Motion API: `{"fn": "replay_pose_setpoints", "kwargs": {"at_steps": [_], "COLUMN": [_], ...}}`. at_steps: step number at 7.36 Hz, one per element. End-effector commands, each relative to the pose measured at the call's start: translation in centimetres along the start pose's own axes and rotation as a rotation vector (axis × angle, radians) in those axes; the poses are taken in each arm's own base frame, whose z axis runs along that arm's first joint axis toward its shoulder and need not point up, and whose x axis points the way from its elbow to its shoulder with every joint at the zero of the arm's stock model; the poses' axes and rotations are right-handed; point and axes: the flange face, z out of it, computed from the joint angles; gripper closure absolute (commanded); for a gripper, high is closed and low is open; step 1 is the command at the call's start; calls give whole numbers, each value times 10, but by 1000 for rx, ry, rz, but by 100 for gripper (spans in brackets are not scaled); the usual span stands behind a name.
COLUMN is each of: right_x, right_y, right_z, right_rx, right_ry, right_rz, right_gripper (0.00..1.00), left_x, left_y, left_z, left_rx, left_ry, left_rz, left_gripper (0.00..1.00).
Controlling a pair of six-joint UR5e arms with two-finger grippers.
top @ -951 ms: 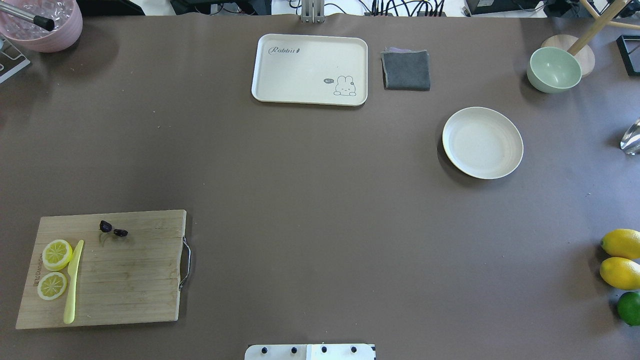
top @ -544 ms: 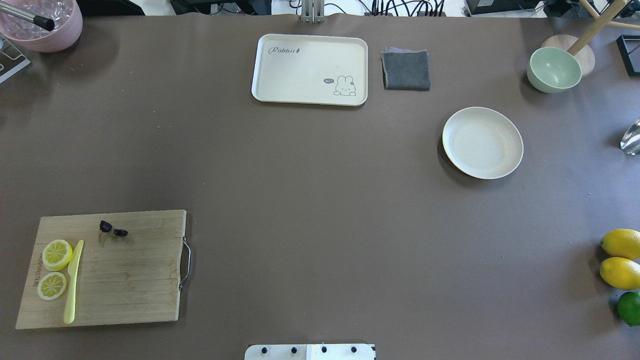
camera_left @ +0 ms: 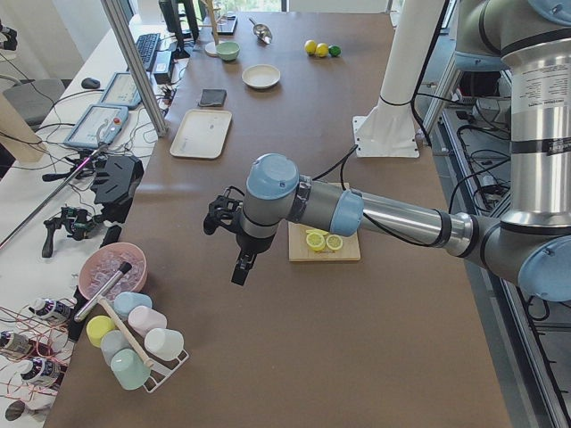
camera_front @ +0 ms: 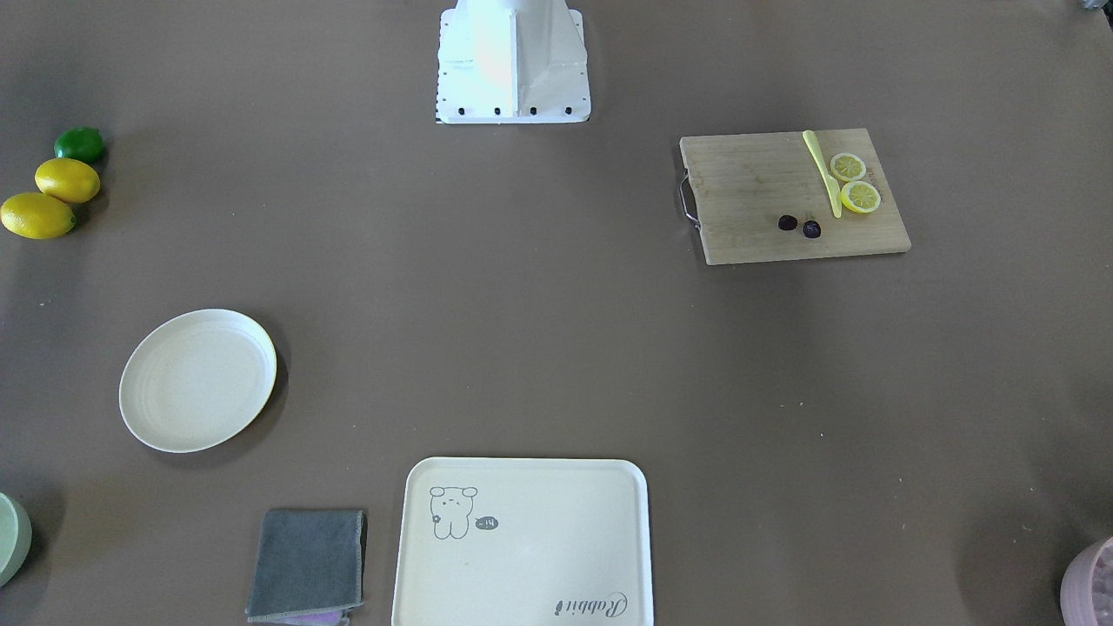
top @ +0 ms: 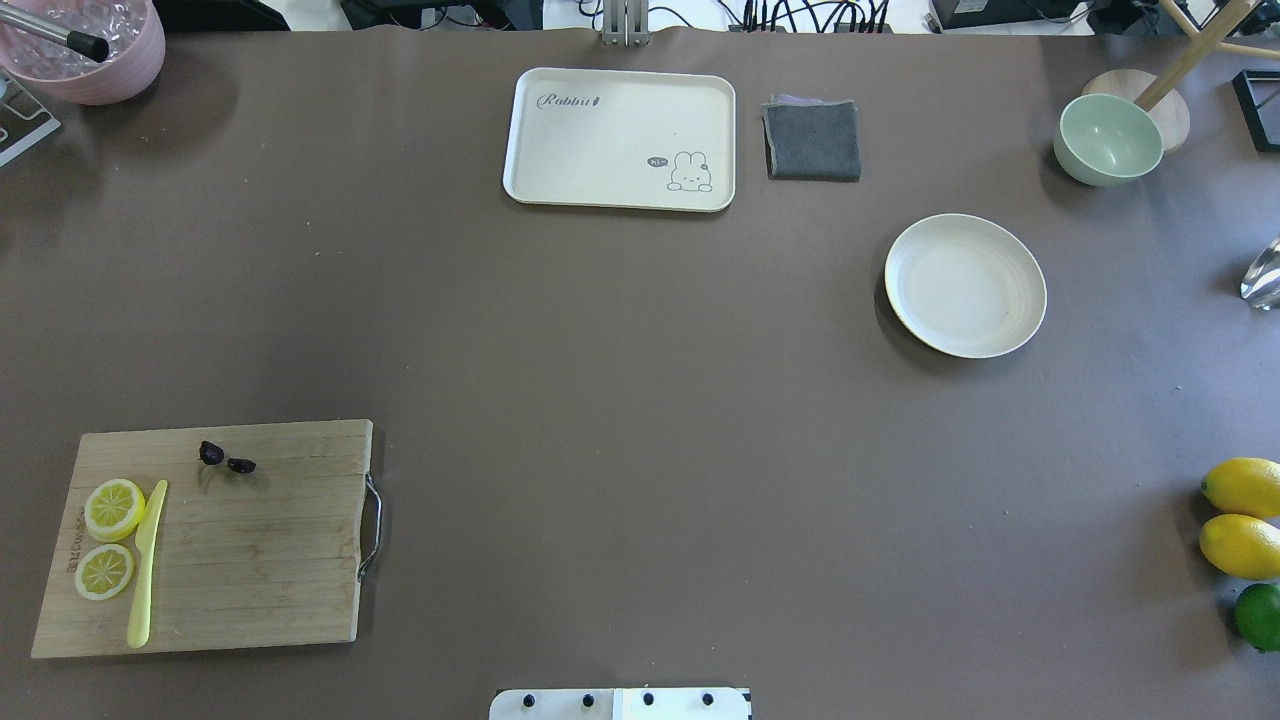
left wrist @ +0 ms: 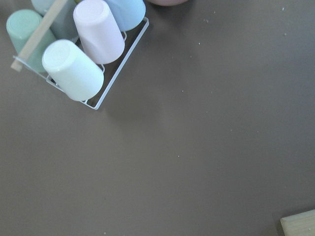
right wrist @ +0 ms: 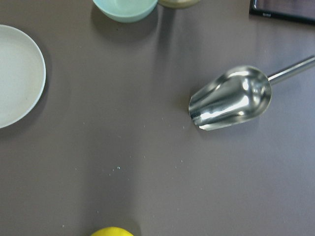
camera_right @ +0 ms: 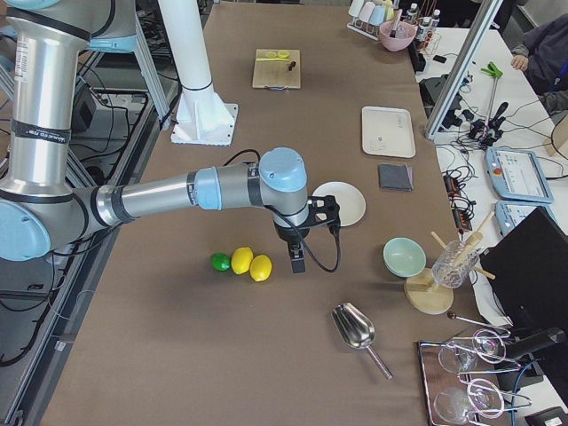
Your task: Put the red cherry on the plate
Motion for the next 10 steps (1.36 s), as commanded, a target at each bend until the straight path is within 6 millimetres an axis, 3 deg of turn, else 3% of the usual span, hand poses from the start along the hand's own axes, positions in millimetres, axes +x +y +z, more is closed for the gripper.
{"fn": "replay_pose_setpoints", "kwargs": {"at_steps": [1,3,4,5,6,7,9,10], "right_x": [-5,9,12,-3,-46,-108,-212,-238], "right_y": [-31,-23,-24,-36,-52,-79,-100,-103], "right_z": [-14,10,29,42,75,111,182,216], "right_rx": [140,136,106,85,10,1,54,63], "right_ry": [-4,-86,-214,-182,-156,-88,-84,-85], "right_rz": [-112,-116,-101,-100,6,45,75,133], "right_gripper": [0,0,0,0,0,0,0,2], "left_x": [-18,-19,-14,-6,7,10,11,12], "left_y": [-41,-42,-44,-42,-44,-45,-45,-46], "left_z": [14,17,19,32,47,49,46,45], "left_rx": [124,138,138,117,93,90,96,98], "left_ry": [-20,-16,-11,4,23,26,25,25], "left_rz": [75,68,84,83,107,112,114,116], "left_gripper": [2,2,2,2,2,2,2,2]}}
